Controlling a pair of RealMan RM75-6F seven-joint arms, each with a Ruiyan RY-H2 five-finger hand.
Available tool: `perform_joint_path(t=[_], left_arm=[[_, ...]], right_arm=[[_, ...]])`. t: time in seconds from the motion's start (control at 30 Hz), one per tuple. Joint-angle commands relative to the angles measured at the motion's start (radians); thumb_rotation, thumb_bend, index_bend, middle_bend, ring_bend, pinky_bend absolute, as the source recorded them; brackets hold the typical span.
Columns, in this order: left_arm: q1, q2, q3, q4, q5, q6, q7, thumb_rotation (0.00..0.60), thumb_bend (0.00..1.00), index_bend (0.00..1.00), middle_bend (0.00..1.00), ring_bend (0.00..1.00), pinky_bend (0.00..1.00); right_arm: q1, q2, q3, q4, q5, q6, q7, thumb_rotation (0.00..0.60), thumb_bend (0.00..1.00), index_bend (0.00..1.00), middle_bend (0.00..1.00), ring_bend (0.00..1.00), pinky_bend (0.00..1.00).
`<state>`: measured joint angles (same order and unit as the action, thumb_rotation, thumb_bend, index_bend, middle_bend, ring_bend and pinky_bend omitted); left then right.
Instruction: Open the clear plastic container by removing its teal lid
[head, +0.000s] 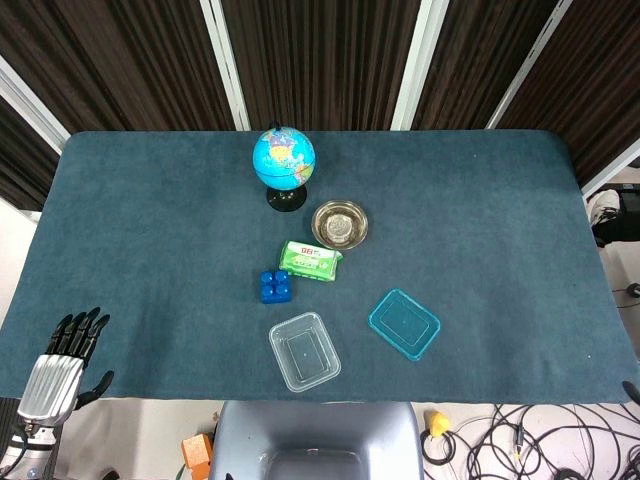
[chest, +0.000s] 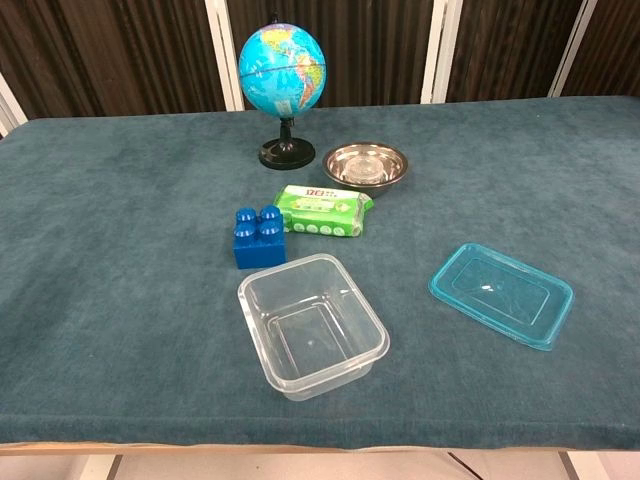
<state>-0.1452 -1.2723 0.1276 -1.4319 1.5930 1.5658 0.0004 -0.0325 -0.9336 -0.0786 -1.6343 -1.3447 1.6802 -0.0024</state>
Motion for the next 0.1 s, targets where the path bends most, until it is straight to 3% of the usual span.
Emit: perform_joint_path(t=[0.03, 0.1], left_arm=[[0.002, -0.006, -0.003, 0.024, 0.014, -0.033, 0.018, 0.600, 0.30, 0.00, 0.00, 0.00, 0.00], [-0.001, -0.008, 0.002, 0.023, 0.038, -0.036, 0.007, 0.600, 0.30, 0.00, 0.00, 0.00, 0.00]], right_arm=[[-0.012, 0.006, 0.013, 0.030, -0.008, -0.031, 0.016, 0.600, 0.03, 0.00, 0.00, 0.00, 0.00], [-0.009, 0.005, 0.016, 0.032, -0.021, -0.044, 0.012, 0.600, 0.03, 0.00, 0.00, 0.00, 0.00]])
